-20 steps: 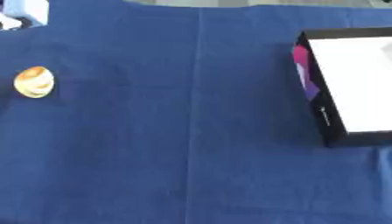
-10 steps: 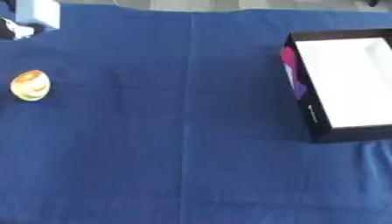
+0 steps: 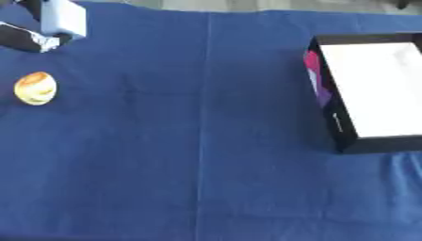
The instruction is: Pick up the objects with one hand, pass them to the other hand, and then place them into the box on the other side of the table.
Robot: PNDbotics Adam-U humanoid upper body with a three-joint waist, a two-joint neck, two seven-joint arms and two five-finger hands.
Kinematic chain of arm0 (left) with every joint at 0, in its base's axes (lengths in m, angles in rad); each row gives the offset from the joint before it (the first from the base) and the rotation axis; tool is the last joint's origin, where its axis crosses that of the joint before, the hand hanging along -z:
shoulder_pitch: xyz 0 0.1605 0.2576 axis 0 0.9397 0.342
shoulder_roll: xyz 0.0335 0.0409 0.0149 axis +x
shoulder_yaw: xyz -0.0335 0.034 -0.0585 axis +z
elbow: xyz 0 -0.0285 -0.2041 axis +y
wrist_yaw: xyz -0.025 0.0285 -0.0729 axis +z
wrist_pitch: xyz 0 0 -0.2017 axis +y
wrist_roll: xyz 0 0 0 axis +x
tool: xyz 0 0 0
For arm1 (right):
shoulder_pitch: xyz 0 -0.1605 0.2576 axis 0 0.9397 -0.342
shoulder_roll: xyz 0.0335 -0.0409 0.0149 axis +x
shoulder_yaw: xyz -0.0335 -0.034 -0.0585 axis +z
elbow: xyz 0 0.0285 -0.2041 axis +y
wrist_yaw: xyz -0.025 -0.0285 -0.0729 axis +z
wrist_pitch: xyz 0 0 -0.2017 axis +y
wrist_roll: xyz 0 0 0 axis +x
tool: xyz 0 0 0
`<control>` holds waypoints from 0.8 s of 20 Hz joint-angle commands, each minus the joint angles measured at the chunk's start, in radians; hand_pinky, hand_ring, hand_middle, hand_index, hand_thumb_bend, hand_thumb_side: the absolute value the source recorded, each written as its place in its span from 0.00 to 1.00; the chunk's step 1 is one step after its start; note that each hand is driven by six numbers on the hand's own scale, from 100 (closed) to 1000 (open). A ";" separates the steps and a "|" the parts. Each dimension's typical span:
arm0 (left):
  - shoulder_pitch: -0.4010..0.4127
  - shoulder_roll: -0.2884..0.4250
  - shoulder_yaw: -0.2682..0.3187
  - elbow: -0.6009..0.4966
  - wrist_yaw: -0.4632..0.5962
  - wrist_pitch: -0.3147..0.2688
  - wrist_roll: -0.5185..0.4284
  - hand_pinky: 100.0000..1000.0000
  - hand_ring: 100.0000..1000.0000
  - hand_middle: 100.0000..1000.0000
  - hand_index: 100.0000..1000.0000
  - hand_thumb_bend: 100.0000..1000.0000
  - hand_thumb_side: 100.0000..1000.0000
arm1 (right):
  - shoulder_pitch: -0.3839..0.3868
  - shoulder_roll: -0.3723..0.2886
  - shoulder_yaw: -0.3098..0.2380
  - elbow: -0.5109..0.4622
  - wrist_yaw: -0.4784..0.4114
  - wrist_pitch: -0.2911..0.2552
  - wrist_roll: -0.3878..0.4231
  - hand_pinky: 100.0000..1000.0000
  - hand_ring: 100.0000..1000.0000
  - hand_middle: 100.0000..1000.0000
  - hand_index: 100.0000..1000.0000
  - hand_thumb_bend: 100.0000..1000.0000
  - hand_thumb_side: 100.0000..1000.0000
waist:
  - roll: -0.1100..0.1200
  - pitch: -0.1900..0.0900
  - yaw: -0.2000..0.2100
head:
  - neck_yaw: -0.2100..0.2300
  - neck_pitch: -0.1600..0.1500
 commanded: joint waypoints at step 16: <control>0.047 -0.155 -0.016 -0.067 0.132 -0.059 0.088 0.70 0.40 0.29 0.50 0.00 0.00 | -0.127 -0.040 0.136 0.057 0.072 -0.063 0.093 0.87 1.00 1.00 1.00 0.00 0.39 | -0.039 -0.045 0.030 | -0.063 0.025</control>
